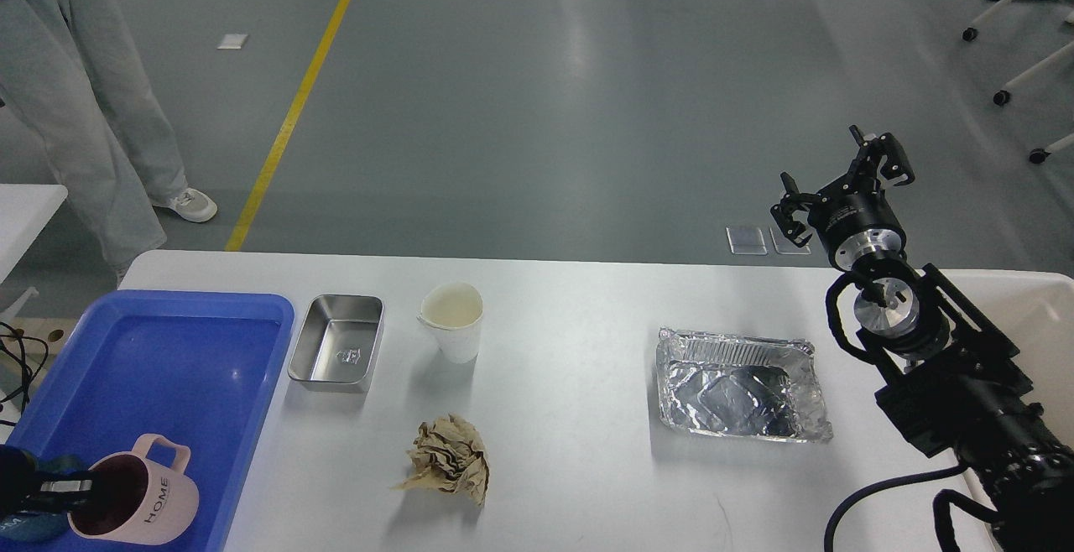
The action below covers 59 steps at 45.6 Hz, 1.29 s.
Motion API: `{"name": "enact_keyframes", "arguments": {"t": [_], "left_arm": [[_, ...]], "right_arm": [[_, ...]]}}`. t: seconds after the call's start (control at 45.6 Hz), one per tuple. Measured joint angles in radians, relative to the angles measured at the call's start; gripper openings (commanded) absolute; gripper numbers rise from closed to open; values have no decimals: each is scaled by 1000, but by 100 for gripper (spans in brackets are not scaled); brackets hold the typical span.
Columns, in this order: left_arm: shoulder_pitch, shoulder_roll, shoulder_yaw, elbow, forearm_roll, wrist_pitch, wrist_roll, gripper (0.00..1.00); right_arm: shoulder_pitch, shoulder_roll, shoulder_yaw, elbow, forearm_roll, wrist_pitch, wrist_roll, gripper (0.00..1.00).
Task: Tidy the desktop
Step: 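Release the mug and raise the left gripper away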
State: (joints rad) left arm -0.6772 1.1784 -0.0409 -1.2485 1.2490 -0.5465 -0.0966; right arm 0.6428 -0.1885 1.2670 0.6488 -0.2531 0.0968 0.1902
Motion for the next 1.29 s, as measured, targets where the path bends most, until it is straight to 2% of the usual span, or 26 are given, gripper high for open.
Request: {"name": "enact_keyframes", "arguments": {"t": [0.066, 0.263, 0.658, 0.877, 1.009, 1.185, 1.294], "left_arm": [[-1, -5, -4, 0, -5, 24, 1, 49], [0, -12, -5, 0, -14, 71, 1, 58], [-7, -4, -23, -14, -16, 66, -6, 79], [-10, 39, -89, -92, -53, 55, -10, 88], [-13, 87, -170, -155, -102, 14, -11, 90], [-14, 116, -380, -167, -302, -144, -9, 90], [-12, 122, -501, -164, -422, -188, -3, 90]], "right_arm": [[0, 0, 0, 0, 0, 0, 0, 100], [0, 0, 0, 0, 0, 0, 0, 100], [0, 2, 0, 1, 0, 0, 0, 100], [0, 3, 0, 2, 0, 0, 0, 100], [0, 4, 0, 3, 0, 0, 0, 100], [1, 4, -1, 5, 0, -1, 0, 100], [1, 4, -1, 5, 0, -2, 0, 100]]}}
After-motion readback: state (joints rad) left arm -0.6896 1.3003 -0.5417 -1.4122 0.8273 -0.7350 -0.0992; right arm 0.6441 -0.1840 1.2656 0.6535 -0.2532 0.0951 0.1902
